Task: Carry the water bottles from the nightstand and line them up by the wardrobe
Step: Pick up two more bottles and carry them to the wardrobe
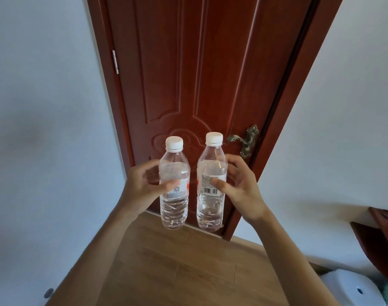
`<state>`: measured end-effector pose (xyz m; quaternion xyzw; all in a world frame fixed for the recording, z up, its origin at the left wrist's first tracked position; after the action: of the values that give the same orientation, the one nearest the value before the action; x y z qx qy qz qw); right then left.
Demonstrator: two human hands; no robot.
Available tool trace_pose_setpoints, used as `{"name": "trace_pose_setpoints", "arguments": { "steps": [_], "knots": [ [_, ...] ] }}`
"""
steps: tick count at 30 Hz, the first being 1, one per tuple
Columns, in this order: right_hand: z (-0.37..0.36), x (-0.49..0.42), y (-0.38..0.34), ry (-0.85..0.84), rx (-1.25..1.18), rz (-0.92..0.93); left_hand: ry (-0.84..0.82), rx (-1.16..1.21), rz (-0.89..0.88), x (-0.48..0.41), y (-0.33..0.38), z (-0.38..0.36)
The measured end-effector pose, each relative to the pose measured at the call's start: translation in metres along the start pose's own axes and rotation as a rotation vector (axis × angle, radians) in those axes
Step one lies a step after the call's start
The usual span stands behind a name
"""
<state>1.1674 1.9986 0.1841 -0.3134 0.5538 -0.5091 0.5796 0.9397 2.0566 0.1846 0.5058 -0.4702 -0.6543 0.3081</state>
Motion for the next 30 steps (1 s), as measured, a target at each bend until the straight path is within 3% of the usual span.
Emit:
{"name": "trace_pose_setpoints", "arguments": {
  "steps": [12,23,30],
  "knots": [
    [-0.024,-0.135,0.047,-0.217,-0.225,-0.016,0.21,-0.189,0.061,-0.085,-0.034,0.036],
    [-0.042,-0.271,0.079,-0.57,-0.246,0.03,0.579,-0.289,0.099,-0.139,-0.061,0.042],
    [-0.105,-0.303,0.101,-0.759,-0.303,-0.023,0.797,-0.335,0.144,-0.126,-0.07,0.066]
  ]
}}
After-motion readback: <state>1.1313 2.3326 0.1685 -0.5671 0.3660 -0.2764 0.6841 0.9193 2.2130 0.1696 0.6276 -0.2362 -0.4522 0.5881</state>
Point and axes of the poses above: each hand's wrist, its own x-axis away from the middle knuckle, its own z-axis out of the back of the hand, y = z × x, the point moved 2 cm from there along -x, towards the middle knuckle, and after that the axes turned 4 degrees about x, right-handed, at the moved point
